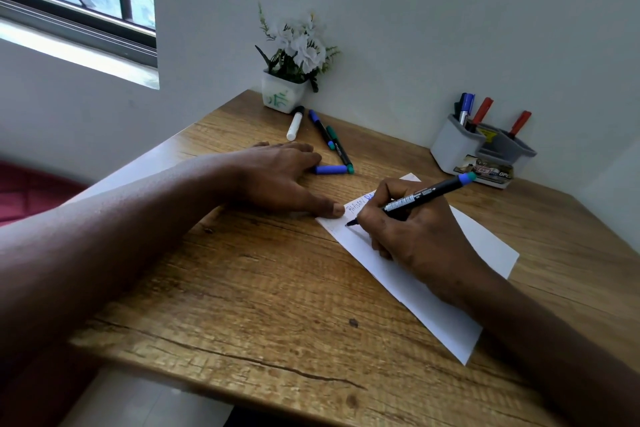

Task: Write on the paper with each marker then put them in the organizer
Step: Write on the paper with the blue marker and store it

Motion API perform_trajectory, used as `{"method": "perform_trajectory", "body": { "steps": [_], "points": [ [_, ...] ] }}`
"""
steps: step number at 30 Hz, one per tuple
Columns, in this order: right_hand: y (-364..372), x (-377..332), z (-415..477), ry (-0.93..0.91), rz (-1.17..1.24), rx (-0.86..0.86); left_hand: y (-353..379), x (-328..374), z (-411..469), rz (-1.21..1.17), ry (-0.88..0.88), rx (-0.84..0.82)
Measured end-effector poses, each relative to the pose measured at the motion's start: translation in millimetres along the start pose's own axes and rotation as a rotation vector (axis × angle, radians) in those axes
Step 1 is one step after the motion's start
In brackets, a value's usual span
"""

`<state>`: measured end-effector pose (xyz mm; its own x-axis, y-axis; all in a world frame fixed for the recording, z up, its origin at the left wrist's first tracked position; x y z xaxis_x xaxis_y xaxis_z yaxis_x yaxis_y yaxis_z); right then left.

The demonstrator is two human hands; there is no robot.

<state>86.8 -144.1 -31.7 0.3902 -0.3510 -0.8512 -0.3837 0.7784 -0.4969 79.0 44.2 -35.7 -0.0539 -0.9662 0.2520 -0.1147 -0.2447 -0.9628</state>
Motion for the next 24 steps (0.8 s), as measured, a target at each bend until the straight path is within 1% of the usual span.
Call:
{"method": "perform_trajectory", "body": {
  "steps": [4, 10, 15, 19, 22, 24],
  "points": [
    [-1, 2, 0, -0.001, -0.008, 0.071, 1, 0, 1, -0.008, -0.004, -0.007],
    [-1, 1, 0, 0.027, -0.033, 0.063, 2, -1, 2, -0.012, -0.008, -0.009],
    [-2, 3, 0, 0.049, -0.046, 0.115, 0, 0, 1, -0.027, 0.001, 0.002],
    [-2, 5, 0, 0.095, -0.041, 0.119, 0, 0, 2, -0.029, 0.007, 0.005],
    [-5, 10, 3, 0.203, 0.075, 0.131, 0, 0, 2, -0.038, 0.017, 0.031],
    [-9, 14, 7, 0.283, 0.213, 0.135, -1, -1, 1, -0.082, 0.039, 0.105]
  ]
}}
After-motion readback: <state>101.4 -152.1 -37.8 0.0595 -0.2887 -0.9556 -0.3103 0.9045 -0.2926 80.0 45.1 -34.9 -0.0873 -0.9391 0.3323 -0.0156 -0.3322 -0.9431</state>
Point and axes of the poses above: each hand's wrist, its own z-axis towards the middle knuckle, its own y-axis out of the palm, x = y × z, the point moved 4 cm from there along z, towards the middle knuckle, and after that the axes turned 6 degrees about y, right-handed, at the moved point
